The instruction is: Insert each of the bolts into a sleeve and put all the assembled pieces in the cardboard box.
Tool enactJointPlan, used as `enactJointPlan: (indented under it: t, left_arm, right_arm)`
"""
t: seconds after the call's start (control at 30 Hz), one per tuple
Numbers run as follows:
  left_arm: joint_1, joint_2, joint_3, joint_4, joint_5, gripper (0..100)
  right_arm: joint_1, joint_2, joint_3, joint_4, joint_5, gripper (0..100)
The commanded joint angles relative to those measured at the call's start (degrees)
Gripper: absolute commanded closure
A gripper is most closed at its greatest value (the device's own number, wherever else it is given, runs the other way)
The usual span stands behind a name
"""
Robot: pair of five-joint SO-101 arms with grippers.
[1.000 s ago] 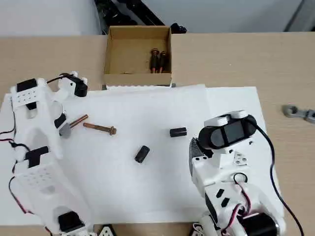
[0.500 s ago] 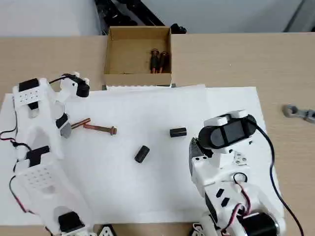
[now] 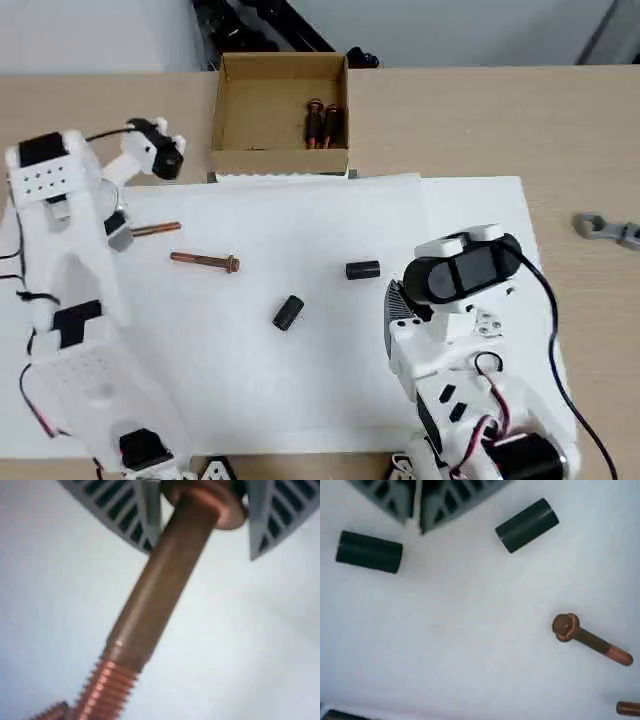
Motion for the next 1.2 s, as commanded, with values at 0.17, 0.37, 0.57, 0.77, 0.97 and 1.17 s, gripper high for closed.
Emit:
enactJointPlan:
  t: [0.17,0.37,0.57,0.77,0.97,1.17]
  left_arm:
    - [-3.34,-12.40,-2.59,2.02,-2.90,100]
    - [-3.25,-14.86,-2.33,2.90,-4.22,100]
    - [-1.76,-14.95,5.05,2.90,-11.52,100]
    - [1.41,-14.86,12.88,2.90,-15.03,100]
    - [6.68,-14.42,18.33,2.81,-16.79,100]
    - [9.05,-13.98,18.68,0.88,-16.79,100]
  right_arm:
    - [0.92,-0.57,-0.26,-0.57,0.53,99.4]
    - [4.88,-0.40,-0.26,-0.57,0.53,99.5]
    - [5.14,-0.22,-0.18,-0.84,0.35,99.5]
    - [5.14,-0.13,1.76,-1.10,0.44,99.5]
    - [5.14,-0.40,3.52,-2.07,0.18,99.5]
    - [4.97,-0.13,3.52,-2.33,-1.14,99.5]
